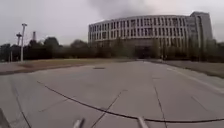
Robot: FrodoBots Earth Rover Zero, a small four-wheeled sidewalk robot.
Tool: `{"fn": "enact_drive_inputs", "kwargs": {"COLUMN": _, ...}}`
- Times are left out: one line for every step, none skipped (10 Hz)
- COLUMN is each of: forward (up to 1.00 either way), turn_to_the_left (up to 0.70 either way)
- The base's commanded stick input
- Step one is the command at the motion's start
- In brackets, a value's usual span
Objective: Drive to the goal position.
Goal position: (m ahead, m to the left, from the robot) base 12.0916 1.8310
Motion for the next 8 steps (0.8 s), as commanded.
{"fn": "enact_drive_inputs", "kwargs": {"forward": 0.70, "turn_to_the_left": -0.14}}
{"fn": "enact_drive_inputs", "kwargs": {"forward": 0.70, "turn_to_the_left": -0.14}}
{"fn": "enact_drive_inputs", "kwargs": {"forward": 0.70, "turn_to_the_left": -0.14}}
{"fn": "enact_drive_inputs", "kwargs": {"forward": 0.70, "turn_to_the_left": -0.14}}
{"fn": "enact_drive_inputs", "kwargs": {"forward": 0.70, "turn_to_the_left": -0.14}}
{"fn": "enact_drive_inputs", "kwargs": {"forward": 0.70, "turn_to_the_left": -0.14}}
{"fn": "enact_drive_inputs", "kwargs": {"forward": 0.70, "turn_to_the_left": -0.12}}
{"fn": "enact_drive_inputs", "kwargs": {"forward": 0.70, "turn_to_the_left": -0.01}}
